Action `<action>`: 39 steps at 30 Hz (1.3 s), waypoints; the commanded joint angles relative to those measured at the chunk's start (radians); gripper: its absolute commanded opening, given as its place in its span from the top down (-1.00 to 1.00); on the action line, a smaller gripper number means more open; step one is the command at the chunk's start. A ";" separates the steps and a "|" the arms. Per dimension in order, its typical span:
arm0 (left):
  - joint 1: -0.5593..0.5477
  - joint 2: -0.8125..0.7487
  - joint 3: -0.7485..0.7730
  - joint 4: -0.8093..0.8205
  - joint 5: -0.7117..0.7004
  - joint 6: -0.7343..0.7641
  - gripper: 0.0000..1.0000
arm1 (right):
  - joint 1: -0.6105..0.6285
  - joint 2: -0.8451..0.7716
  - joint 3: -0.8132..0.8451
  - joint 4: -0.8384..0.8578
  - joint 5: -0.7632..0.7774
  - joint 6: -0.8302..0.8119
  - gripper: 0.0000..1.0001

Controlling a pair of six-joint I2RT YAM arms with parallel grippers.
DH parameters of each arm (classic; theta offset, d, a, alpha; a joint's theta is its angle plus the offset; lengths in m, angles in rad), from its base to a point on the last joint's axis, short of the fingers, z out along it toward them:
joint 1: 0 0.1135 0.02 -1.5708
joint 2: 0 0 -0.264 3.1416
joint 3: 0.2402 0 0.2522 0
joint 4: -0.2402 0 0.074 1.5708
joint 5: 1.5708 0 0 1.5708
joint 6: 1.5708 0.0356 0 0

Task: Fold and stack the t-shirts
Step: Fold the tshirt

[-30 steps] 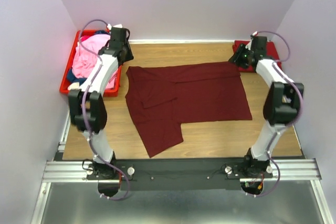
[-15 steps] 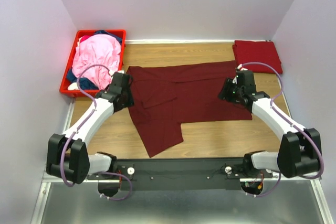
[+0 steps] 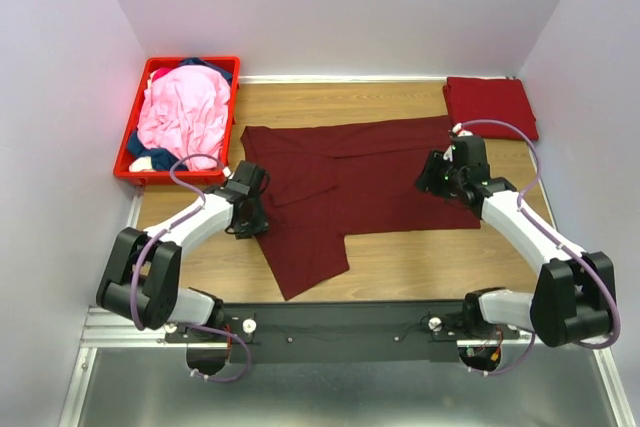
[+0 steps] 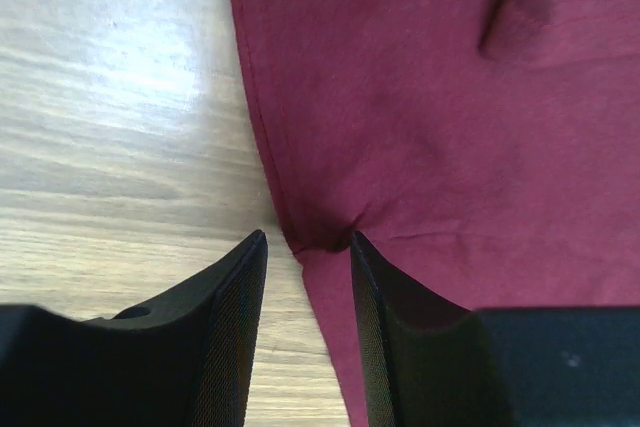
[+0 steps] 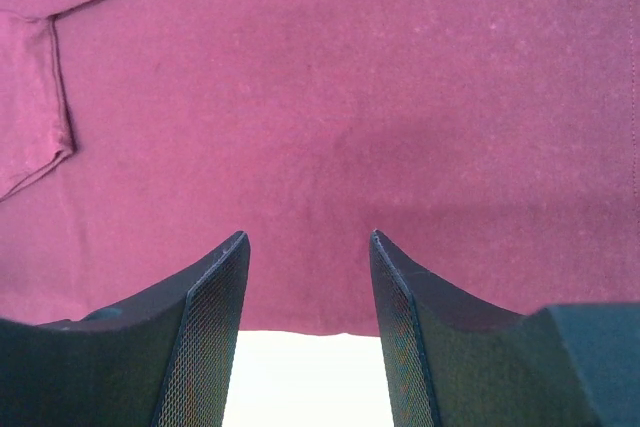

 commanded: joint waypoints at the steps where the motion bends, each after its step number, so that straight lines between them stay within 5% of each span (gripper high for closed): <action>1: -0.008 0.002 -0.014 0.018 0.001 -0.042 0.06 | -0.001 -0.032 -0.019 0.011 -0.006 -0.012 -0.17; 9: -0.013 0.042 -0.004 0.033 -0.042 -0.036 0.07 | -0.001 -0.038 -0.027 0.011 0.003 -0.013 -0.18; 13: -0.021 0.045 -0.016 0.050 -0.030 -0.036 0.24 | 0.000 -0.063 -0.030 0.009 0.034 -0.013 -0.18; 16: -0.025 0.029 -0.016 0.050 -0.035 -0.033 0.69 | -0.001 -0.077 -0.034 -0.003 0.074 -0.009 -0.18; 20: -0.027 0.018 -0.014 0.050 -0.021 -0.030 0.99 | -0.003 -0.072 -0.028 -0.053 0.146 0.008 -0.19; 27: -0.045 0.003 0.010 0.031 -0.009 -0.004 1.00 | -0.040 -0.045 -0.011 -0.204 0.298 0.080 -0.31; 33: -0.048 -0.099 -0.013 0.073 0.014 0.001 1.00 | -0.297 -0.012 -0.065 -0.268 0.128 0.114 -0.32; 39: -0.048 -0.120 -0.001 0.077 0.016 0.021 1.00 | -0.399 -0.074 -0.080 -0.287 0.204 0.151 -0.32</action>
